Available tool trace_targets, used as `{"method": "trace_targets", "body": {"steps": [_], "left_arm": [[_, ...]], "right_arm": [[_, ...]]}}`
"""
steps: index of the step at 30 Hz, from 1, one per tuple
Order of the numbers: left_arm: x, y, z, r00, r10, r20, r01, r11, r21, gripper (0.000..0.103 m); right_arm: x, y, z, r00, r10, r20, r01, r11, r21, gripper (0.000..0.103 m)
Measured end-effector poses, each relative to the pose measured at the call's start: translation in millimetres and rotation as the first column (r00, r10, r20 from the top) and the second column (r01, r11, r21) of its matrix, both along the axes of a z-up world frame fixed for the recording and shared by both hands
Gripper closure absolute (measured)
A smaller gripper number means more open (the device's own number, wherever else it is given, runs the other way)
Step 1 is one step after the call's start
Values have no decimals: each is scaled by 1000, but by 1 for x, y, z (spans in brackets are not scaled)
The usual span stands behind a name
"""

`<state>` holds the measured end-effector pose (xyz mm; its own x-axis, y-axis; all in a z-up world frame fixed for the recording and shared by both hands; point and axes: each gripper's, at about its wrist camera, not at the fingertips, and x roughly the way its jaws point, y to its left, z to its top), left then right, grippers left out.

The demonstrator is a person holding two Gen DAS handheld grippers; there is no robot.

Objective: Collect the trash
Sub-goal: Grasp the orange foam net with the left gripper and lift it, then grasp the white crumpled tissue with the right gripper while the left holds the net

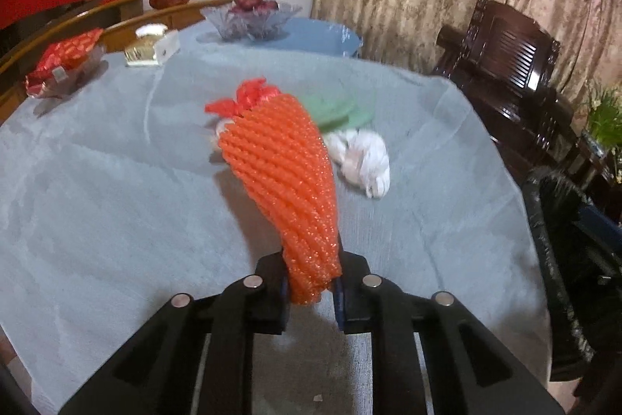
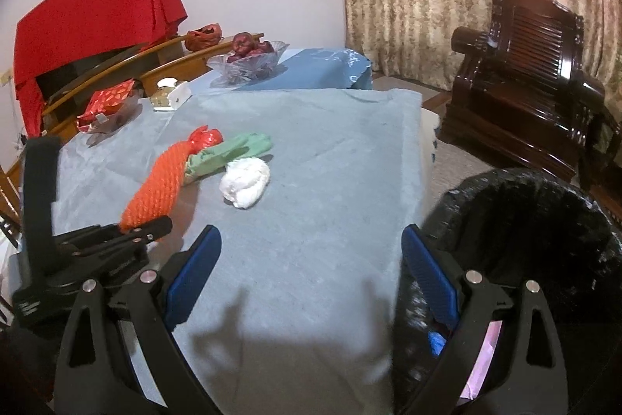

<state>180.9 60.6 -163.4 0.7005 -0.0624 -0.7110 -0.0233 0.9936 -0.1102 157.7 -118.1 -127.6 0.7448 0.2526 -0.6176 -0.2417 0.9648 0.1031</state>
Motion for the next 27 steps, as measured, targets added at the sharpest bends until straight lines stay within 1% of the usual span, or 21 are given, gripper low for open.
{"method": "trace_targets", "body": {"steps": [3, 7, 12, 21, 23, 27], "left_arm": [[-3, 7, 11, 1000, 6, 27, -6, 1000, -1, 86], [-5, 21, 22, 998, 23, 58, -23, 1000, -3, 86], [-7, 35, 30, 995, 46, 88, -47, 999, 10, 86], [-4, 63, 28, 993, 52, 107, -57, 998, 38, 86], [-3, 66, 25, 993, 50, 108, -55, 998, 42, 86], [0, 73, 20, 994, 50, 99, -54, 998, 33, 86]], "right_arm": [[9, 10, -1, 1000, 11, -5, -11, 1000, 14, 12], [22, 27, -2, 999, 33, -4, -33, 999, 6, 12], [41, 49, -9, 999, 49, -19, -49, 999, 5, 12], [79, 91, -36, 996, 58, -72, -60, 998, -21, 13], [87, 98, -41, 995, 57, -87, -59, 998, -25, 18], [103, 112, -53, 991, 58, -122, -64, 997, -43, 22]]}}
